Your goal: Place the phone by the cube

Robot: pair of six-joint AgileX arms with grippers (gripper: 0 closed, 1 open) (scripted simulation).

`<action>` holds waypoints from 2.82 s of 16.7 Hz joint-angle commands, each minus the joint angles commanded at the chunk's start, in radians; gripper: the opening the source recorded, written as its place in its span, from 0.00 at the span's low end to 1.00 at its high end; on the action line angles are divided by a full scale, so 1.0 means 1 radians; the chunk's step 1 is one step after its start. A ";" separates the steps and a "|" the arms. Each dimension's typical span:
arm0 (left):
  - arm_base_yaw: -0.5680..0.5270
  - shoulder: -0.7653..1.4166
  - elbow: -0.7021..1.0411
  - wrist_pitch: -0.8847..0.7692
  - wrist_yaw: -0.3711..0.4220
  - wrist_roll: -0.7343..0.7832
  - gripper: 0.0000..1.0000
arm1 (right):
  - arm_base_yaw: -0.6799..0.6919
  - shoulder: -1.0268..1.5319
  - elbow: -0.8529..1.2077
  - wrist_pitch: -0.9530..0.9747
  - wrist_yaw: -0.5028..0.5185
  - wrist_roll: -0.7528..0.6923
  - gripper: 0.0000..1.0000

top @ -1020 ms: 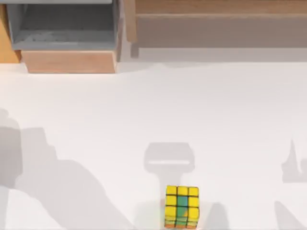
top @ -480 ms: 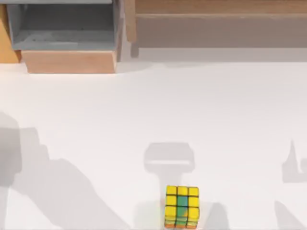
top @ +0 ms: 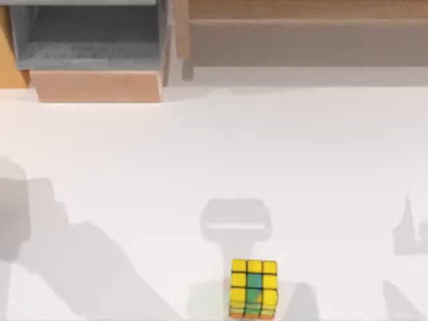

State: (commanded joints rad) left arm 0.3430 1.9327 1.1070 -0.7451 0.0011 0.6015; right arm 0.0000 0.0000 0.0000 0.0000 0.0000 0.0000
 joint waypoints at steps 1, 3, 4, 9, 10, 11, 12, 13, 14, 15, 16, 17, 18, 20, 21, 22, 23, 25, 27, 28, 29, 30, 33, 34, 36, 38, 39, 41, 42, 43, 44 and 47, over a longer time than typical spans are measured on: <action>0.000 0.000 0.000 0.000 0.000 0.000 0.17 | 0.000 0.000 0.000 0.000 0.000 0.000 1.00; 0.000 0.000 0.000 0.000 0.000 0.000 0.02 | 0.000 0.000 0.000 0.000 0.000 0.000 1.00; 0.000 0.000 0.000 0.000 0.000 0.000 0.00 | 0.000 0.000 0.000 0.000 0.000 0.000 1.00; 0.000 0.000 0.000 0.000 0.000 0.000 0.00 | 0.000 0.000 0.000 0.000 0.000 0.000 1.00; 0.000 0.000 0.000 0.000 0.000 0.000 0.00 | 0.000 0.000 0.000 0.000 0.000 0.000 1.00; 0.000 0.000 0.000 0.000 0.000 0.000 0.00 | 0.000 0.000 0.000 0.000 0.000 0.000 1.00; -0.003 -0.015 0.004 -0.010 0.007 -0.003 0.00 | 0.000 0.000 0.000 0.000 0.000 0.000 1.00; -0.002 -0.017 0.006 -0.013 0.007 -0.003 0.00 | 0.000 0.000 0.000 0.000 0.000 0.000 1.00; -0.002 -0.023 0.012 -0.024 0.007 -0.003 0.00 | 0.000 0.000 0.000 0.000 0.000 0.000 1.00; -0.002 -0.030 0.019 -0.040 0.007 -0.003 0.00 | 0.000 0.000 0.000 0.000 0.000 0.000 1.00; -0.003 -0.038 0.026 -0.057 0.007 -0.003 0.00 | 0.000 0.000 0.000 0.000 0.000 0.000 1.00; -0.003 -0.046 0.034 -0.073 0.007 -0.003 0.00 | 0.000 0.000 0.000 0.000 0.000 0.000 1.00; -0.003 -0.052 0.040 -0.084 0.006 -0.004 0.00 | 0.000 0.000 0.000 0.000 0.000 0.000 1.00; -0.003 -0.054 0.042 -0.086 0.006 -0.004 0.00 | 0.000 0.000 0.000 0.000 0.000 0.000 1.00; -0.003 -0.054 0.042 -0.086 0.006 -0.004 0.00 | 0.000 0.000 0.000 0.000 0.000 0.000 1.00; -0.003 -0.050 0.039 -0.084 0.006 -0.002 0.00 | 0.000 0.000 0.000 0.000 0.000 0.000 1.00; -0.003 -0.050 0.039 -0.084 0.006 -0.002 0.00 | 0.000 0.000 0.000 0.000 0.000 0.000 1.00; -0.013 -0.074 0.060 -0.088 0.007 -0.007 0.00 | 0.000 0.000 0.000 0.000 0.000 0.000 1.00; -0.038 -0.116 0.089 -0.098 0.011 -0.020 0.00 | 0.000 0.000 0.000 0.000 0.000 0.000 1.00; -0.057 -0.140 0.102 -0.104 0.014 -0.030 0.00 | 0.000 0.000 0.000 0.000 0.000 0.000 1.00; -0.078 -0.165 0.114 -0.111 0.018 -0.042 0.00 | 0.000 0.000 0.000 0.000 0.000 0.000 1.00; -0.102 -0.191 0.125 -0.118 0.021 -0.056 0.00 | 0.000 0.000 0.000 0.000 0.000 0.000 1.00; -0.191 -0.272 0.148 -0.142 0.033 -0.116 0.00 | 0.000 0.000 0.000 0.000 0.000 0.000 1.00; -0.225 -0.297 0.152 -0.151 0.037 -0.142 0.00 | 0.000 0.000 0.000 0.000 0.000 0.000 1.00; -0.300 -0.342 0.158 -0.169 0.043 -0.205 0.00 | 0.000 0.000 0.000 0.000 0.000 0.000 1.00; -0.380 -0.377 0.159 -0.188 0.048 -0.280 0.00 | 0.000 0.000 0.000 0.000 0.000 0.000 1.00; -0.421 -0.391 0.157 -0.198 0.049 -0.323 0.00 | 0.000 0.000 0.000 0.000 0.000 0.000 1.00; -0.506 -0.413 0.147 -0.218 0.051 -0.417 0.00 | 0.000 0.000 0.000 0.000 0.000 0.000 1.00; -0.548 -0.422 0.140 -0.227 0.051 -0.468 0.00 | 0.000 0.000 0.000 0.000 0.000 0.000 1.00; -0.590 -0.429 0.131 -0.235 0.051 -0.521 0.00 | 0.000 0.000 0.000 0.000 0.000 0.000 1.00; -0.632 -0.434 0.121 -0.242 0.050 -0.577 0.00 | 0.000 0.000 0.000 0.000 0.000 0.000 1.00; -0.756 -0.437 0.085 -0.261 0.043 -0.752 0.00 | 0.000 0.000 0.000 0.000 0.000 0.000 1.00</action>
State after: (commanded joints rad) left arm -0.4127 1.4960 1.1922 -1.0063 0.0443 -0.1500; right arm 0.0000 0.0000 0.0000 0.0000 0.0000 0.0000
